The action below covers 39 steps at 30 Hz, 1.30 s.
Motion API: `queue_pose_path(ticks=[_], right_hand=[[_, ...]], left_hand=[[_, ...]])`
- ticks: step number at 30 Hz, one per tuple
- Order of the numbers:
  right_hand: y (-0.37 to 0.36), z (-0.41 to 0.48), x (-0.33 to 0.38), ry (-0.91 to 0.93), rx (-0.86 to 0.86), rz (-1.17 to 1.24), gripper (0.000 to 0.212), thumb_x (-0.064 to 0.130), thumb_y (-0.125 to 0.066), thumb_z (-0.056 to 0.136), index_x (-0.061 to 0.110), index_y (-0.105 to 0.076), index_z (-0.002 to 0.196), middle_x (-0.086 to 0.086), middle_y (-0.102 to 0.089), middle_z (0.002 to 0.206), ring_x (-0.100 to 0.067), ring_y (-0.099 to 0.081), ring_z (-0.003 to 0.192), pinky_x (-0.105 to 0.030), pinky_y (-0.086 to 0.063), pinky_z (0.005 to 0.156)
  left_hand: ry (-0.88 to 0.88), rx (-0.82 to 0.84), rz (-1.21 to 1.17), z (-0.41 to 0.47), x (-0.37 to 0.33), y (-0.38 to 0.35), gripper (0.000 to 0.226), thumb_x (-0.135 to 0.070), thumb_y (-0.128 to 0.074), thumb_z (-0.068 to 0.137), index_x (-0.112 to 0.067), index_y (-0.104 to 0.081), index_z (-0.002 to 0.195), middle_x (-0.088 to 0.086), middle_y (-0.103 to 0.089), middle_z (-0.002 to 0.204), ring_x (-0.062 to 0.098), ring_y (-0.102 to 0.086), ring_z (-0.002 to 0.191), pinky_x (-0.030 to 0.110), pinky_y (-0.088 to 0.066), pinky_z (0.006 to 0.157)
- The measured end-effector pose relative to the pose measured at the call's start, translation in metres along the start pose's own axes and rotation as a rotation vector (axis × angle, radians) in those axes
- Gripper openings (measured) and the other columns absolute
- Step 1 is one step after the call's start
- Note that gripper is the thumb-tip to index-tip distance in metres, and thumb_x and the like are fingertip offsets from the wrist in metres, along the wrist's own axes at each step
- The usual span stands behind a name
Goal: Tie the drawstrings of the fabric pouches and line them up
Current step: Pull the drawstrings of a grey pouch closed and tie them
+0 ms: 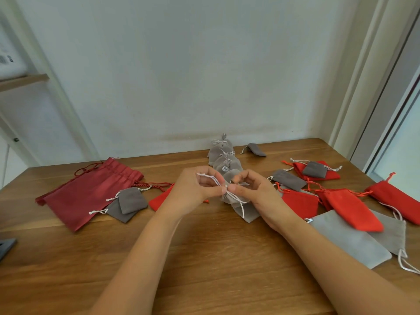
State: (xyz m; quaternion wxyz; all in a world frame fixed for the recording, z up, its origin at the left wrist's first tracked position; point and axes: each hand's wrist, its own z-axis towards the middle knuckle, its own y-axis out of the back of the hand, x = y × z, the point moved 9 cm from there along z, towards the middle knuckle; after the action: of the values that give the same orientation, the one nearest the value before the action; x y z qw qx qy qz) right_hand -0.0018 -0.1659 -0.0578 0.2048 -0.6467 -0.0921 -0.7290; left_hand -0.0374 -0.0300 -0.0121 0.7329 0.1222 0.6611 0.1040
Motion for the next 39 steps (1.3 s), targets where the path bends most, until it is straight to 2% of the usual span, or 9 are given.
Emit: queue_pose_path(ticks=[3,7,13,19,25,29,31,35,39], right_hand=[[-0.002,-0.001,-0.002,-0.033,0.019,0.044,0.031,0.021,-0.073,0.073,0.005,-0.068,0.099,-0.020,-0.068,0.094,-0.026,-0.063,0.083,-0.028,-0.053,0.070],[-0.002,-0.001,-0.005,-0.062,-0.008,-0.056,0.022,0.024,-0.073,0.071,0.013,-0.076,0.091,-0.006,-0.075,0.089,-0.012,-0.066,0.084,-0.022,-0.051,0.078],[0.004,-0.001,-0.005,-0.062,-0.053,-0.152,0.001,0.014,-0.075,0.079,0.015,-0.075,0.079,0.000,-0.073,0.078,-0.006,-0.064,0.075,-0.019,-0.050,0.074],[0.006,0.000,-0.006,-0.031,-0.082,-0.220,0.006,0.014,-0.079,0.076,0.013,-0.074,0.075,-0.005,-0.069,0.074,-0.010,-0.060,0.070,-0.019,-0.047,0.065],[0.002,0.000,-0.006,-0.025,-0.019,-0.229,0.006,0.014,-0.075,0.081,0.009,-0.072,0.082,-0.010,-0.069,0.080,-0.014,-0.061,0.076,-0.026,-0.048,0.073],[0.001,0.002,-0.004,-0.031,-0.025,-0.135,0.009,0.006,-0.061,0.091,0.007,-0.062,0.082,0.004,-0.064,0.065,0.000,-0.055,0.057,-0.012,-0.042,0.058],[0.003,0.001,-0.005,-0.048,-0.034,-0.082,0.007,0.005,-0.063,0.089,0.008,-0.057,0.087,0.001,-0.066,0.065,-0.002,-0.056,0.054,-0.013,-0.043,0.055],[0.003,0.001,-0.009,-0.075,-0.015,-0.070,0.016,0.013,-0.069,0.083,0.006,-0.070,0.098,-0.020,-0.072,0.089,-0.019,-0.065,0.076,-0.024,-0.052,0.070],[0.005,0.001,-0.011,-0.105,-0.010,-0.089,0.018,0.014,-0.069,0.084,0.004,-0.075,0.099,-0.014,-0.074,0.094,-0.017,-0.067,0.083,-0.023,-0.052,0.077]], left_hand=[[-0.060,-0.025,0.018,0.001,-0.001,-0.003,0.021,0.000,-0.076,0.077,-0.018,-0.069,0.072,0.001,-0.072,0.073,0.015,-0.067,0.070,0.037,-0.051,0.066],[-0.157,-0.071,0.181,0.001,-0.005,-0.004,0.022,-0.003,-0.074,0.079,-0.024,-0.069,0.075,-0.007,-0.071,0.073,0.007,-0.066,0.070,0.021,-0.051,0.061],[-0.263,-0.089,0.438,-0.001,-0.012,-0.010,0.015,-0.017,-0.070,0.086,-0.029,-0.073,0.095,-0.015,-0.069,0.091,-0.001,-0.063,0.087,0.005,-0.043,0.074],[-0.258,-0.032,0.641,0.002,-0.008,-0.015,0.010,-0.024,-0.069,0.087,-0.026,-0.074,0.095,-0.010,-0.068,0.091,0.002,-0.059,0.083,0.017,-0.043,0.073],[-0.182,-0.041,0.513,0.001,-0.007,-0.015,0.012,-0.017,-0.075,0.080,-0.027,-0.067,0.080,-0.013,-0.062,0.073,-0.003,-0.056,0.065,0.008,-0.044,0.059],[-0.195,-0.058,0.454,0.001,-0.005,-0.012,0.018,-0.014,-0.074,0.082,-0.030,-0.067,0.080,-0.014,-0.066,0.077,-0.003,-0.060,0.071,0.008,-0.045,0.065],[-0.230,-0.069,0.471,0.000,-0.007,-0.011,0.015,-0.016,-0.073,0.082,-0.030,-0.068,0.082,-0.015,-0.067,0.080,-0.004,-0.061,0.077,0.006,-0.045,0.068],[-0.266,-0.102,0.445,-0.001,-0.009,-0.010,0.026,-0.012,-0.076,0.078,-0.035,-0.063,0.074,-0.011,-0.065,0.077,-0.001,-0.058,0.077,0.009,-0.045,0.068],[-0.336,-0.092,0.463,-0.001,-0.013,-0.014,0.027,-0.015,-0.077,0.077,-0.036,-0.061,0.073,-0.009,-0.063,0.077,0.003,-0.056,0.075,0.012,-0.044,0.067]])
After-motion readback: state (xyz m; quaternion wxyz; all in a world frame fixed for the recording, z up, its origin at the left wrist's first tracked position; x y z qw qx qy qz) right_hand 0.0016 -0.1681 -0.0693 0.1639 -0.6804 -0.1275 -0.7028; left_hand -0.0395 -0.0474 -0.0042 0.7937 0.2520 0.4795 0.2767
